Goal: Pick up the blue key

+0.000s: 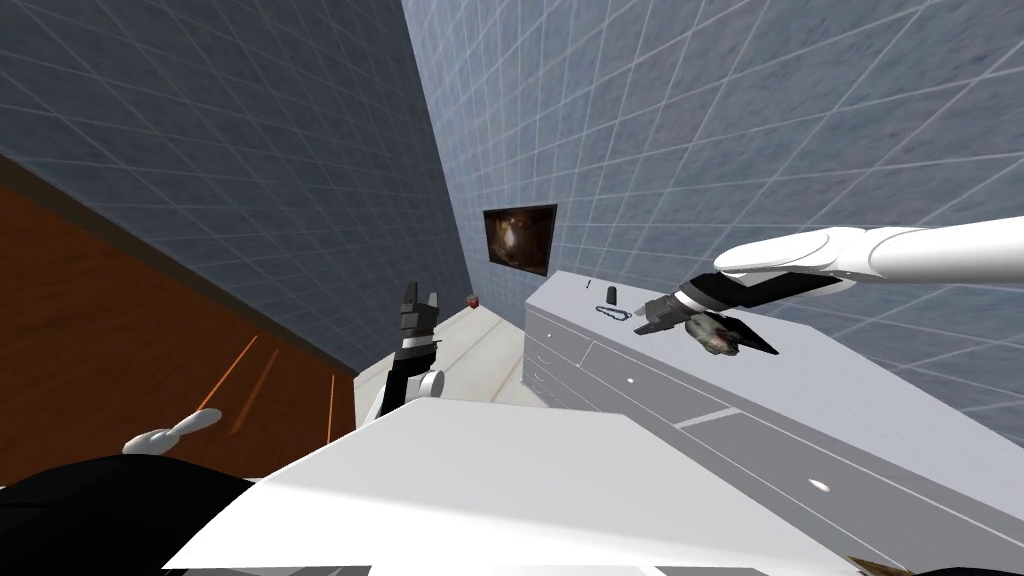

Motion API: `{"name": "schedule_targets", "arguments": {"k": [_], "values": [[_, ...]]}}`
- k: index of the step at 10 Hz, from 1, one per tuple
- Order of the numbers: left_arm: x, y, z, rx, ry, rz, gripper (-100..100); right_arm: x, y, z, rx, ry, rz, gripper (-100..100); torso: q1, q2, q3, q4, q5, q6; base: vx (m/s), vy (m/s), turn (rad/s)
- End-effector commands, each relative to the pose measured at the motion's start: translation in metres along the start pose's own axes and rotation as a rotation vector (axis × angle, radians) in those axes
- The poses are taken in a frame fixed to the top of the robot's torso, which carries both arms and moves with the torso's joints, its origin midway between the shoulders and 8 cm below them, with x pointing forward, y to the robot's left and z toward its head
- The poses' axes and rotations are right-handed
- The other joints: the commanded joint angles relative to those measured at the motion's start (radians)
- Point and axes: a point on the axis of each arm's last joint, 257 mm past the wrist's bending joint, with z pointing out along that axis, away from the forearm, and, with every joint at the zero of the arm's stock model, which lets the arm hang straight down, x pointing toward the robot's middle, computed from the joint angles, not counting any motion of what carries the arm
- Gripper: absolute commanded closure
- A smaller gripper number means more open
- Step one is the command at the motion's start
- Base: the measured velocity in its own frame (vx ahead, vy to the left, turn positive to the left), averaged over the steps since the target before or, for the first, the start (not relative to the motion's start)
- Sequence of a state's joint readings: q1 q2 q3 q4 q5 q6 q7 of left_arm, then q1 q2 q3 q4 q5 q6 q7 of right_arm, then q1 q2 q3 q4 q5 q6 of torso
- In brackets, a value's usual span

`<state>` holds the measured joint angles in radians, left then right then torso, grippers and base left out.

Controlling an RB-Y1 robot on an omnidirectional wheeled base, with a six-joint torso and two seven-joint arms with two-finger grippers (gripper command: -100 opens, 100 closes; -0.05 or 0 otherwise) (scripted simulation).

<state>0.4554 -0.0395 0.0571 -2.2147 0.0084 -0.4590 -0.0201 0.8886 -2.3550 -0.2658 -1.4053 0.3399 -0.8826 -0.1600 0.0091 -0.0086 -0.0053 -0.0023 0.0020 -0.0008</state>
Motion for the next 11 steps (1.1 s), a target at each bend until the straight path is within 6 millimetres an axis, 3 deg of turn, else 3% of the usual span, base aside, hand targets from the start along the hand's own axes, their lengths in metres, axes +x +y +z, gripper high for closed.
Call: {"name": "schedule_targets", "arguments": {"k": [1,6,7,8,10,11], "values": [[0.0,0.0,0.0,0.0,0.0,0.0,0,0.004,-0.005,0.001,0.007,0.052,-0.017,-100,0.0,0.0,0.0,0.0,0.0,0.0,0.076,0.093,-0.009],[0.0,0.0,0.0,0.0,0.0,0.0,0,0.016,-0.015,0.004,0.015,0.143,-0.046,-100,-0.001,0.001,0.001,0.0,-0.001,0.0,0.094,0.106,-0.016],[0.0,0.0,0.0,0.0,0.0,0.0,0,0.016,-0.015,0.004,0.015,0.146,-0.046,0,-0.005,0.004,0.002,0.001,-0.001,0.0,0.008,0.01,0.002],[0.0,0.0,0.0,0.0,0.0,0.0,0,0.028,-0.014,0.012,0.019,0.144,-0.037,-100,-0.008,0.007,0.004,0.002,-0.002,0.001,0.015,0.019,0.078],[0.0,0.0,0.0,0.0,0.0,0.0,0,0.04,-0.013,0.019,0.024,0.144,-0.027,-100,-0.009,0.008,0.005,0.002,-0.003,0.001,0.012,0.02,0.063],[0.0,0.0,0.0,0.0,0.0,0.0,0,0.036,-0.012,0.016,0.021,0.144,-0.03,-100,-0.009,0.008,0.005,0.002,-0.003,0.001,0.006,0.008,0.007]]}}
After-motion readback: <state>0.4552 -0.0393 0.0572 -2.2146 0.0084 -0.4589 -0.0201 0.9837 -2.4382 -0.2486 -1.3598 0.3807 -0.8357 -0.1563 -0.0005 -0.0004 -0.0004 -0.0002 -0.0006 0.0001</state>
